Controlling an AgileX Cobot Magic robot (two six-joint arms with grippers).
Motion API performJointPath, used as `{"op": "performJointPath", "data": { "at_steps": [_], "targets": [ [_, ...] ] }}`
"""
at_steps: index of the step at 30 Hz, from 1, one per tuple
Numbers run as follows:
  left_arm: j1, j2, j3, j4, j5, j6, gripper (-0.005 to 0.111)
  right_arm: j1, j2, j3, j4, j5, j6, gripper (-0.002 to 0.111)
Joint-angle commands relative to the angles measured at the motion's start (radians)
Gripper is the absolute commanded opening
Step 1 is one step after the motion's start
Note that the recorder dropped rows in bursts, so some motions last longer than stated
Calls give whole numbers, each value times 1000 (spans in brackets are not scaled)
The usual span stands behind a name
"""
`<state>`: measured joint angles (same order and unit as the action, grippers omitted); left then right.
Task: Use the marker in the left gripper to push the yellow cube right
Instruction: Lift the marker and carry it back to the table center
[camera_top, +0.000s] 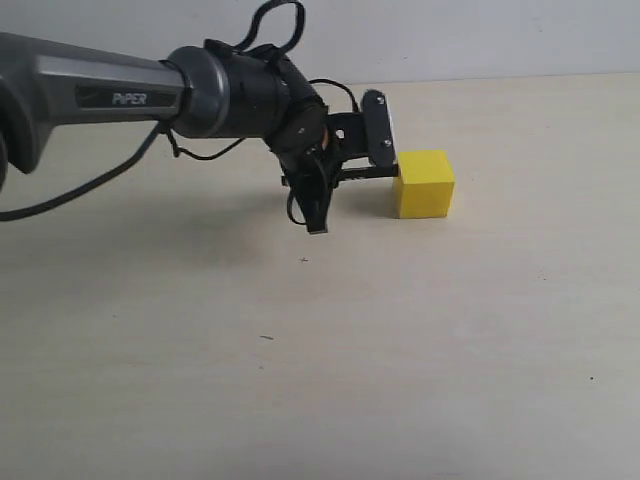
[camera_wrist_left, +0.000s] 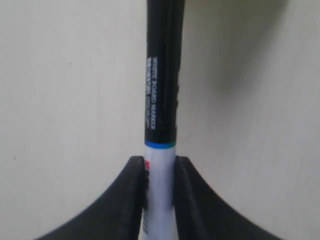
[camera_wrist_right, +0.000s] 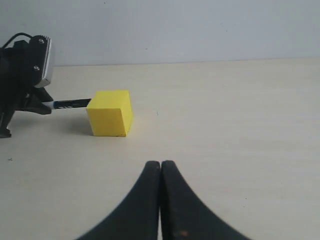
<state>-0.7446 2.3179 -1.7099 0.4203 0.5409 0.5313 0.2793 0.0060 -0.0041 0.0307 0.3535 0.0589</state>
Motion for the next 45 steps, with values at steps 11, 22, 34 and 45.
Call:
{"op": "performJointPath", "data": {
  "at_steps": [11,22,34,45],
  "targets": [
    [-42,31,-61,7,82,-42,0,-8,-6,4,-2,-9,-4,0],
    [-92,31,-61,2,36,-44,0,-8,-6,4,-2,-9,-4,0],
    [-44,-34,-61,36,203,-352,0,-8,-6,4,-2,-9,-4,0],
    [21,-252,-61,-420,388,-556,0,-8,-6,4,-2,-9,-4,0]
  ]
}}
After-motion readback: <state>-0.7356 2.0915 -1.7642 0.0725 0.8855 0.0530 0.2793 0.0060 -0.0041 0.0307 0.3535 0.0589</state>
